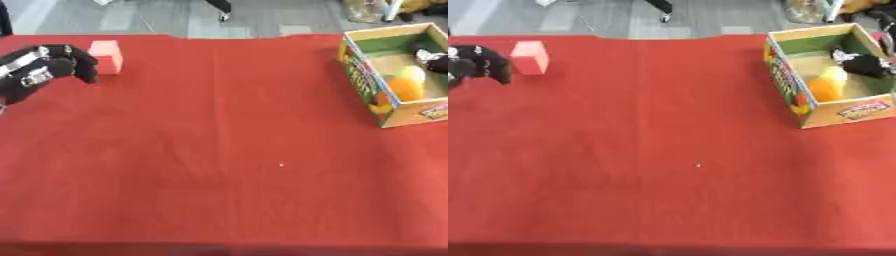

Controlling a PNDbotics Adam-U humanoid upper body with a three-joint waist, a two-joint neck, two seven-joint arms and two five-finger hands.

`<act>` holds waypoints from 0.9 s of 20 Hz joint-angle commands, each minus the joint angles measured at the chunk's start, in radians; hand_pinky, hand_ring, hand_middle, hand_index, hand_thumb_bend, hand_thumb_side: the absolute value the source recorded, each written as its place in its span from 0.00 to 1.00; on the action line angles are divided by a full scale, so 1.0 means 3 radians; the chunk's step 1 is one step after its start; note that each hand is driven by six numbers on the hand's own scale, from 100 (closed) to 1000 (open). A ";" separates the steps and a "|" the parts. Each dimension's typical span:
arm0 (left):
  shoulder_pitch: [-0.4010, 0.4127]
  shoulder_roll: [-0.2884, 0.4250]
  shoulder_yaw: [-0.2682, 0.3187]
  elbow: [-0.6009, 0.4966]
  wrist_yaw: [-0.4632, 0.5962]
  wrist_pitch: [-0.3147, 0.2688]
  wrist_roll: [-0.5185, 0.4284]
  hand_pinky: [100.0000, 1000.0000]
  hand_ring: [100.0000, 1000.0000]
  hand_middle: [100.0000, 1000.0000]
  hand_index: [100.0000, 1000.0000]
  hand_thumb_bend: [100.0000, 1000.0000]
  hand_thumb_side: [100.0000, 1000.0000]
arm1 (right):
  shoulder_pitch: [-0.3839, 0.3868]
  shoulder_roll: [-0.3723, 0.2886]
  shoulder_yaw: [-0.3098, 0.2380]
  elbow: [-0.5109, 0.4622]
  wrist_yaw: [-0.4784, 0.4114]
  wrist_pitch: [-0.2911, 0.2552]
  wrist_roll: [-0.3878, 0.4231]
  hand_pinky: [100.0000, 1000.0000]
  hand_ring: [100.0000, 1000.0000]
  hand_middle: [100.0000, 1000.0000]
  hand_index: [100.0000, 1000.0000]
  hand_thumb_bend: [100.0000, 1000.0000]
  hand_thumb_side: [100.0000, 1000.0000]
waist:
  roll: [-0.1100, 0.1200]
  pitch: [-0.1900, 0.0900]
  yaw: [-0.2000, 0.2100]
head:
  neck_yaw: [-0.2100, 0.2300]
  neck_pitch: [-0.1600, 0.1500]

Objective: Pick up the objects with one hand, pass them to the other hand, and then place them into the box on the other side of the table.

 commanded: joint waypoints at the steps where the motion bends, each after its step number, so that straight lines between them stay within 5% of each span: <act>1: -0.0199 0.0187 0.0154 0.0197 -0.0539 -0.0111 0.0318 0.71 0.62 0.59 0.76 0.65 0.63 | 0.0164 -0.0014 0.0104 -0.0790 -0.0120 -0.0189 -0.0228 0.82 0.86 0.74 0.92 0.25 0.42 | -0.0001 -0.0111 -0.0017 | 0.0059 -0.0008; 5: -0.0507 0.0163 0.0259 0.0690 -0.1629 -0.0130 0.1044 0.72 0.64 0.62 0.78 0.73 0.58 | 0.0539 0.0265 0.0249 -0.1844 -0.0181 -0.0355 -0.0082 0.82 0.84 0.70 0.91 0.25 0.40 | 0.0010 -0.0104 -0.0049 | 0.0159 -0.0008; 9: -0.0740 -0.0124 0.0410 0.1261 -0.2394 0.0253 0.2010 0.75 0.71 0.69 0.80 0.88 0.57 | 0.0756 0.0601 0.0426 -0.2456 -0.0246 -0.0515 0.0138 0.81 0.84 0.65 0.90 0.20 0.40 | 0.0009 -0.0102 -0.0079 | 0.0284 -0.0008; 13: -0.0872 -0.0464 0.0588 0.1721 -0.2604 0.0621 0.2846 0.76 0.73 0.72 0.81 1.00 0.67 | 0.0868 0.0828 0.0532 -0.2708 -0.0346 -0.0588 0.0288 0.81 0.84 0.63 0.90 0.14 0.41 | -0.0018 -0.0089 -0.0133 | 0.0411 -0.0008; 18: -0.0973 -0.0695 0.0719 0.2094 -0.2460 0.0856 0.3509 0.76 0.73 0.72 0.82 1.00 0.72 | 0.0928 0.0965 0.0609 -0.2863 -0.0483 -0.0644 0.0388 0.81 0.84 0.61 0.89 0.10 0.41 | -0.0041 -0.0057 -0.0227 | 0.0563 -0.0008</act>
